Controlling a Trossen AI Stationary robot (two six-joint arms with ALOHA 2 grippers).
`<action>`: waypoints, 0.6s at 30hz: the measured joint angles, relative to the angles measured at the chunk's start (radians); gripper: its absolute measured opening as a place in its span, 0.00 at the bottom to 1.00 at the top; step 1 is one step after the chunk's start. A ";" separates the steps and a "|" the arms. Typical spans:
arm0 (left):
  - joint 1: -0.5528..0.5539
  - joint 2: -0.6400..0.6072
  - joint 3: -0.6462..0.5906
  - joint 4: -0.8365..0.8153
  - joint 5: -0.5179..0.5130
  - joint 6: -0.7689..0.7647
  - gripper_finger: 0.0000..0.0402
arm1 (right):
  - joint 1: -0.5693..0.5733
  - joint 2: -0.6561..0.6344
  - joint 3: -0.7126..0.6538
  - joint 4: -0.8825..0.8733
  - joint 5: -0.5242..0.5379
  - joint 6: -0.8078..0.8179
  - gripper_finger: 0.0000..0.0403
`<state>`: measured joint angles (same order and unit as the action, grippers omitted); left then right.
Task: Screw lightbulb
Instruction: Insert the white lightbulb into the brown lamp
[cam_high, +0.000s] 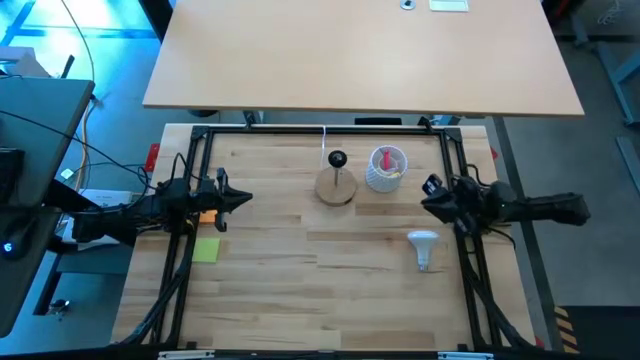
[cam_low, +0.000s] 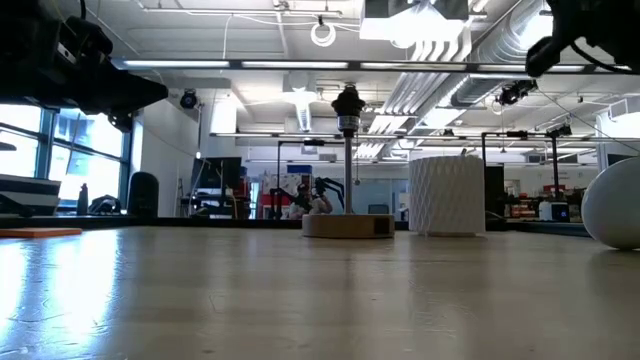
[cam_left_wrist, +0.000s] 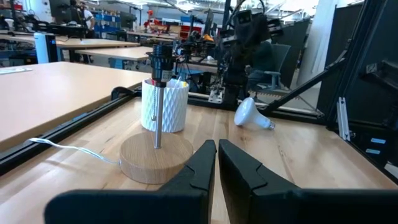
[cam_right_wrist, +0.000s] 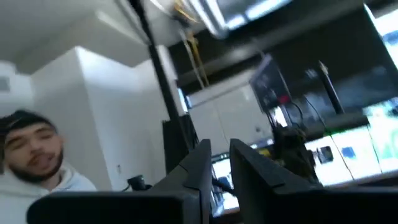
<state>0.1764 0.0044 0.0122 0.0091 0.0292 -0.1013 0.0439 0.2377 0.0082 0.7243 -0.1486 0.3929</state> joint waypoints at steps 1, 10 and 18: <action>0.000 0.000 0.000 0.000 0.000 0.000 0.04 | 0.016 0.047 0.000 0.033 0.009 -0.027 0.14; 0.000 0.000 0.000 0.000 0.000 0.000 0.04 | 0.150 0.525 0.085 0.255 0.112 -0.046 0.14; 0.000 0.000 0.000 0.000 0.000 0.000 0.04 | 0.157 0.710 0.356 0.186 -0.039 -0.044 0.14</action>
<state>0.1764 0.0044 0.0122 0.0087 0.0292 -0.1013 0.2005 0.9478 0.3638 0.9102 -0.1877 0.3491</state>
